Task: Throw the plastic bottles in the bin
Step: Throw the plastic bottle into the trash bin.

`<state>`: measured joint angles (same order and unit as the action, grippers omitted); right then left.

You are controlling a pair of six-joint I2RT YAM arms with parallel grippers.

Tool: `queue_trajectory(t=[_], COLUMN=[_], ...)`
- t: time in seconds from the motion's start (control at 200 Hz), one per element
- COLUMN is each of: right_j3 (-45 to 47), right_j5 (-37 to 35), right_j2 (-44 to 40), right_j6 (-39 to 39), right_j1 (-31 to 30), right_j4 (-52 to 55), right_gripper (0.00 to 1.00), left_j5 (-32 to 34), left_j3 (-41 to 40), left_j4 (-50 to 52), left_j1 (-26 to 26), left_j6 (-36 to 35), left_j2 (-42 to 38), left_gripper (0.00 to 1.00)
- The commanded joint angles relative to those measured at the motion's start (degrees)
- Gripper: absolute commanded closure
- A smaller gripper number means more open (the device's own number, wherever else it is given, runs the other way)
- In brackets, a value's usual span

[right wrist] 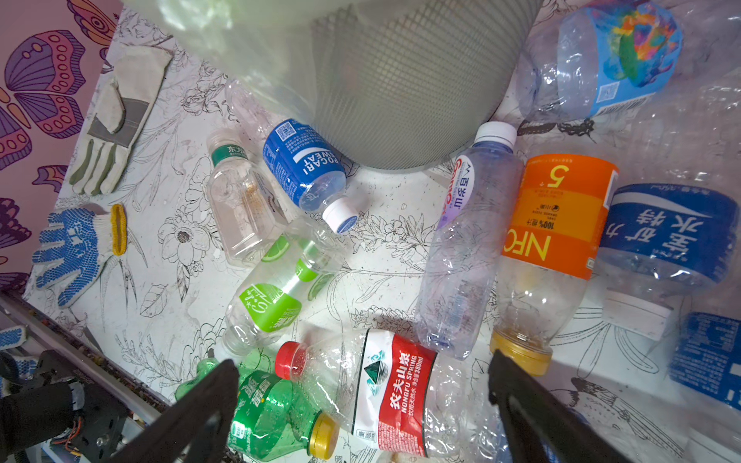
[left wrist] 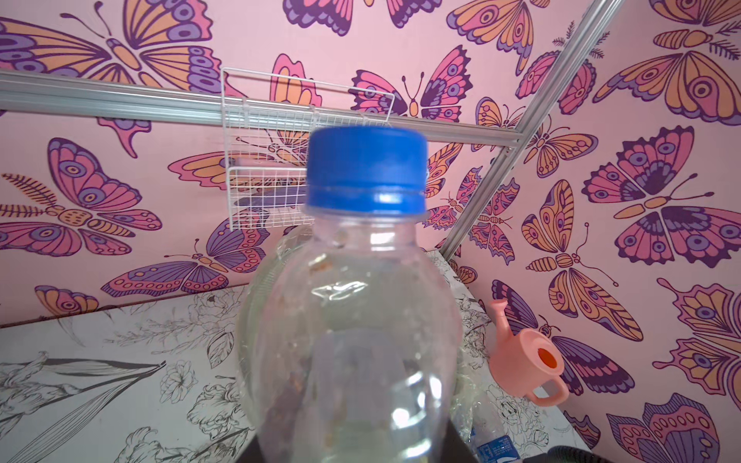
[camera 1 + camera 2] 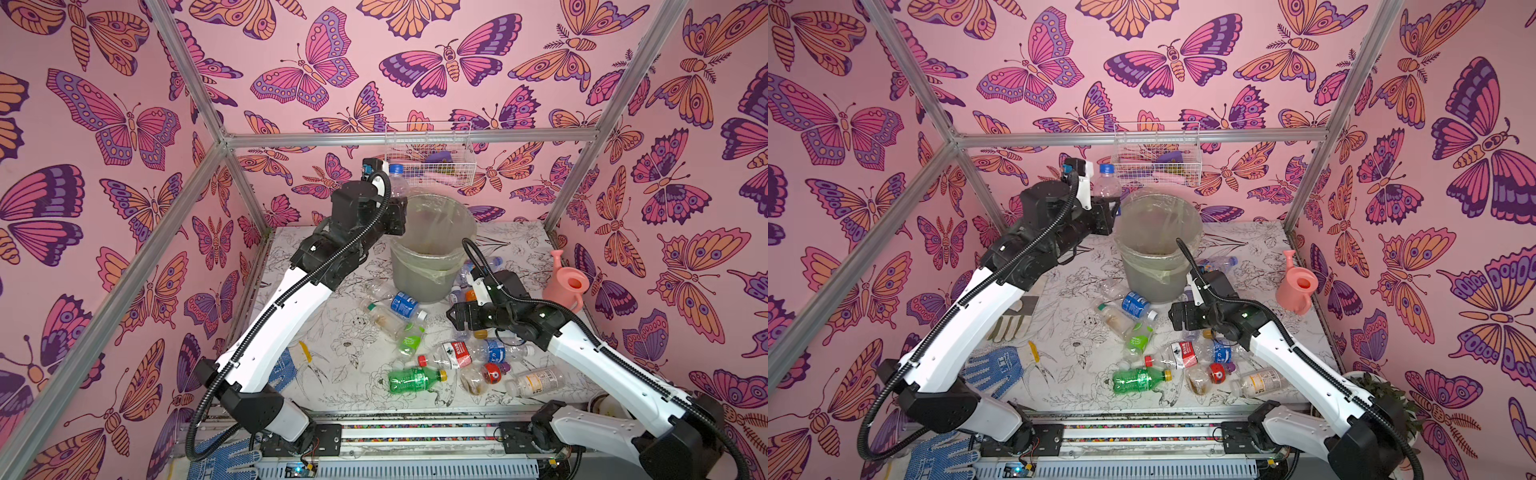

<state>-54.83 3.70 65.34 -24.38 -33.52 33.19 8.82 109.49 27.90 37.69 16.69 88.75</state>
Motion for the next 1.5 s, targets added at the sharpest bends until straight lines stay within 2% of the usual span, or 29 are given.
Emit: queue_trajectory(t=[0.0, 0.135, 0.366, 0.601, 0.731, 0.786, 0.807, 0.847, 0.917, 0.982, 1.197, 1.498], right_j3=[0.8, 1.1, 1.3, 1.6, 3.3, 3.7, 3.7, 3.8, 3.6, 3.4, 3.2, 2.2], right_j5=[-1.8, -2.5, -8.0, -8.7, -10.2, -9.9, -9.7, -9.4, -8.7, -8.3, -7.4, -8.5], right_j2=[-0.9, -1.9, -2.6, -5.1, -7.6, -8.4, -8.6, -8.9, -9.2, -9.3, -9.6, -8.6], right_j6=[-1.5, -2.6, -7.4, -6.6, -6.6, -6.5, -6.4, -6.2, -6.0, -5.8, -5.1, -5.0], right_j1=[-0.4, -0.4, -0.4, -0.4, -0.4, -0.4, -0.4, -0.4, -0.4, -0.4, -0.4, -0.4], right_j4=[0.7, 0.9, 2.7, 3.1, 1.4, 0.9, 0.7, 0.4, 0.2, 0.3, -0.3, 0.5], right_gripper=[0.01, 0.01, 0.01, 0.01, 0.01, 0.01, 0.01, 0.01, 0.01, 0.01, 0.01, 0.01], left_j5=[-2.0, -3.4, -5.0, -6.2, -6.7, -6.6, -6.5, -6.3, -6.0, -6.1, -5.4, -1.6], left_j3=[3.1, 5.6, 8.3, 10.5, 10.3, 10.1, 9.9, 9.7, 9.8, 10.0, 10.6, 3.5], left_j4=[-1.1, -1.0, -1.1, -0.9, -0.9, -0.9, -0.9, -0.8, -0.1, 0.1, 0.1, -1.7], left_j1=[0.9, 1.4, 1.6, 1.7, 1.6, 1.6, 1.7, 1.6, 1.6, 1.6, 1.9, 4.1], left_j6=[-2.0, -2.3, -2.0, -1.8, -1.8, -1.9, -2.0, -2.0, -2.2, -2.2, -4.1, -6.2], left_j2=[2.6, 5.7, 10.7, 15.3, 17.1, 17.8, 18.0, 18.7, 19.3, 18.8, 14.7, 7.4], left_gripper=[0.91, 0.91, 0.92, 0.91, 0.87, 0.81, 0.75, 0.58, 0.20, 0.01, 0.02, 0.01])
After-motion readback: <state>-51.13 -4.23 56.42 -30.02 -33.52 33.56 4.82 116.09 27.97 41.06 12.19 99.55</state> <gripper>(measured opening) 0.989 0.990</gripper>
